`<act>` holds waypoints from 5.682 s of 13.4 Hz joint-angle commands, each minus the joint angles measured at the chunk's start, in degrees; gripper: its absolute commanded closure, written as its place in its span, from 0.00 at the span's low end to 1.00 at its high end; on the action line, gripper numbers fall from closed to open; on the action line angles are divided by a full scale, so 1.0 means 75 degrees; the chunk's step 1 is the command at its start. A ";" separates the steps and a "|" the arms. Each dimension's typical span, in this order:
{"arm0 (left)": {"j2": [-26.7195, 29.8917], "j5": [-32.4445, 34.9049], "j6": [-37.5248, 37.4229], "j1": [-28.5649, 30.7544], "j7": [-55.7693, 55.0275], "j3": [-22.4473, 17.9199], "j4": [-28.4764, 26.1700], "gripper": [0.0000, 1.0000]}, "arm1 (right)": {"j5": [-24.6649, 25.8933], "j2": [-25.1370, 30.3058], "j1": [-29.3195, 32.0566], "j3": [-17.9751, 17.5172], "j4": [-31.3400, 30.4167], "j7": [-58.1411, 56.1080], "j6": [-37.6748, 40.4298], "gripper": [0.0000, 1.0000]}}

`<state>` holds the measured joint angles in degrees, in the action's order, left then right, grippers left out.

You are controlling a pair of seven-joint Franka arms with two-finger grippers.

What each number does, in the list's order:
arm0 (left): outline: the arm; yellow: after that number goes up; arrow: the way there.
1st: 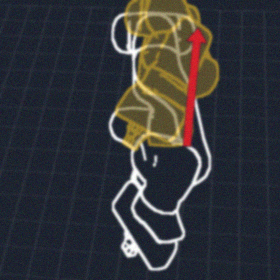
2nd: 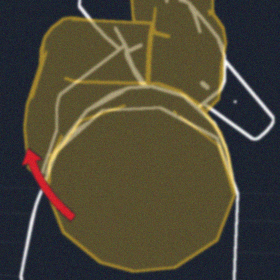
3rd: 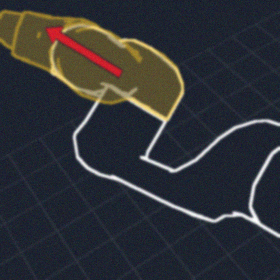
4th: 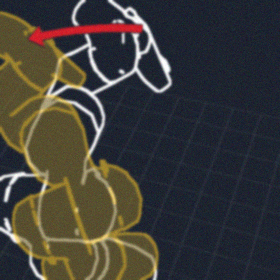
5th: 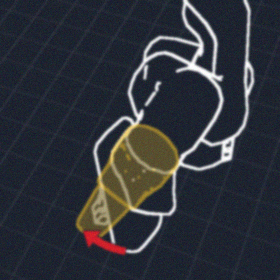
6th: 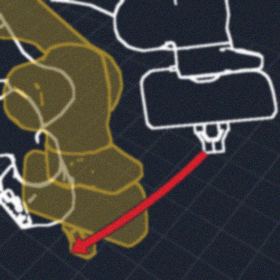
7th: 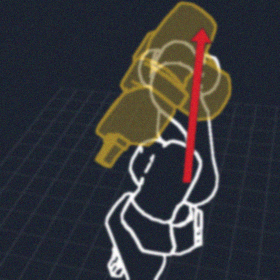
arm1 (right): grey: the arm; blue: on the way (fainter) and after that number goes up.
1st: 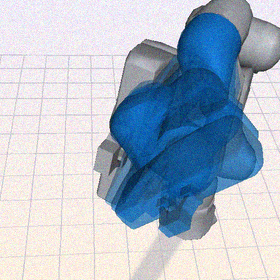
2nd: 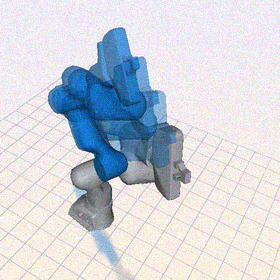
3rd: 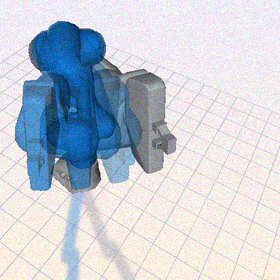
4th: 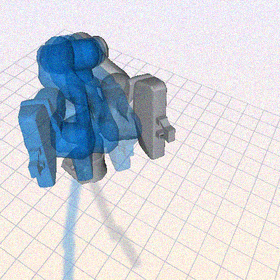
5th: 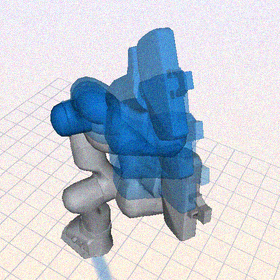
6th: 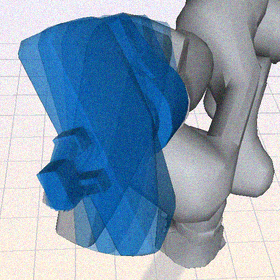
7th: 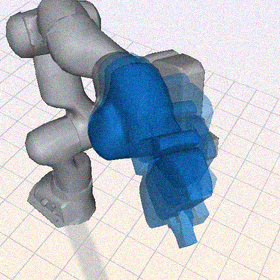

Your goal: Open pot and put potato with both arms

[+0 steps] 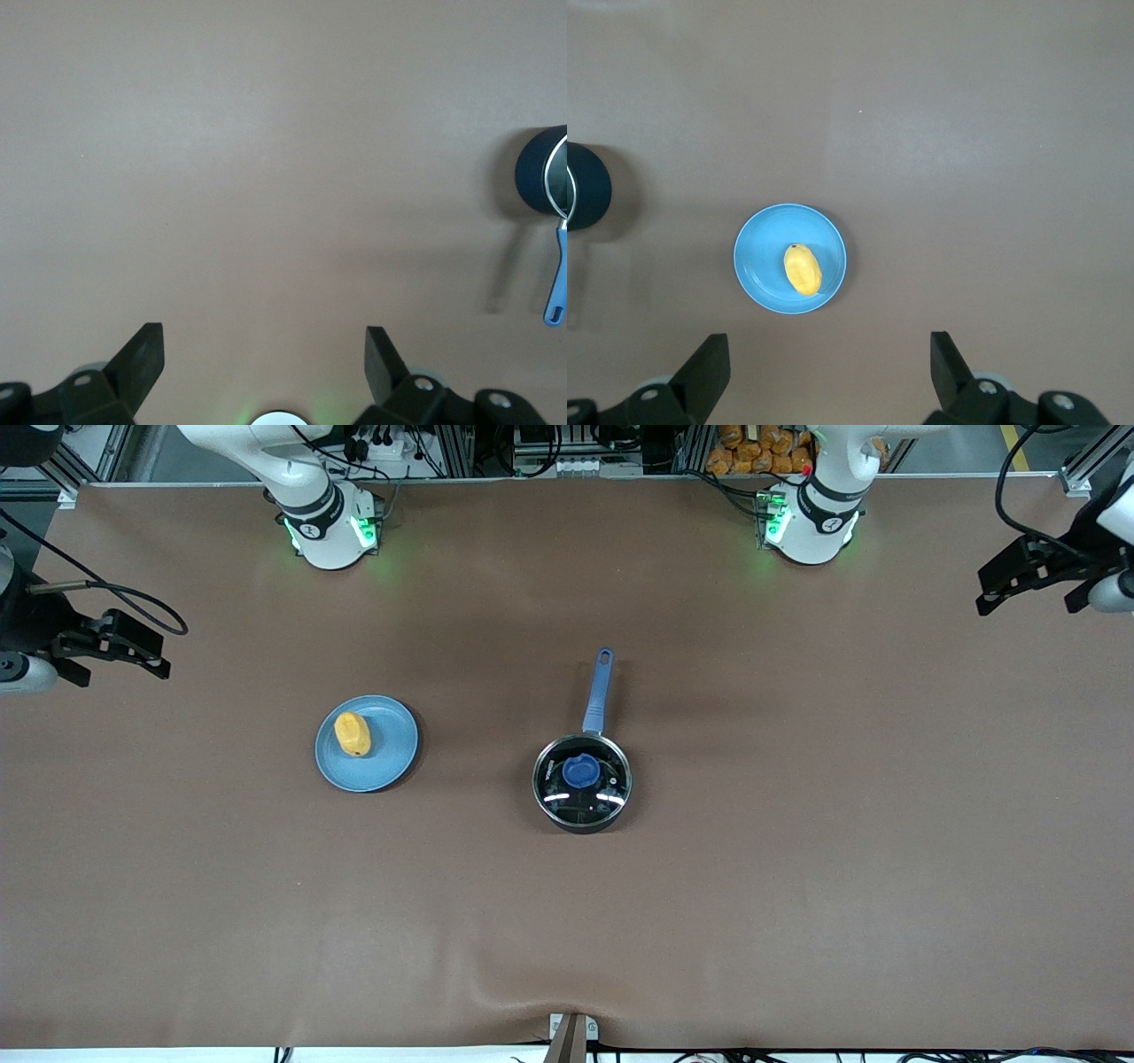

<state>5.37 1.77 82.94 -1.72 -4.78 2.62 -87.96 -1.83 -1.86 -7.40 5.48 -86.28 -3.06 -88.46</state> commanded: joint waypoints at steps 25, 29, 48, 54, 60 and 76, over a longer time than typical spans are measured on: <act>-0.0678 -0.0013 -0.0172 -0.0343 -0.0134 0.0165 0.0326 0.00 | 0.0010 -0.0104 -0.1030 -0.0661 0.1027 0.3023 0.1248 0.00; -0.1802 -0.0306 0.0026 -0.1080 -0.1350 0.0622 0.1121 0.00 | -0.0013 0.0037 -0.0551 -0.0660 0.0781 0.2846 0.1236 0.00; -0.6176 -0.0212 0.4714 -0.5582 -0.7307 -0.1076 0.2224 0.00 | -0.0095 0.0154 0.0388 -0.0778 0.0465 0.2108 0.1037 0.00; -0.6762 -0.0259 0.4972 -0.5606 -0.7273 -0.0936 0.2588 0.00 | -0.0095 0.0154 0.0388 -0.0766 0.0348 0.2108 0.0932 0.00; -0.6844 -0.0282 0.4914 -0.5606 -0.7272 -0.0772 0.2564 0.00 | -0.0095 0.0166 0.0400 -0.0778 0.0324 0.2108 0.0932 0.00; -0.7020 -0.0306 0.4867 -0.5641 -0.7272 -0.0596 0.2506 0.42 | -0.0095 0.0142 0.0517 -0.0766 0.0254 0.2049 0.0873 0.00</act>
<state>-46.72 0.06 120.31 -43.67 -58.81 -1.61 -70.55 -1.89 -1.87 -5.17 0.74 -83.19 13.18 -81.33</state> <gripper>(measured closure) 0.256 0.000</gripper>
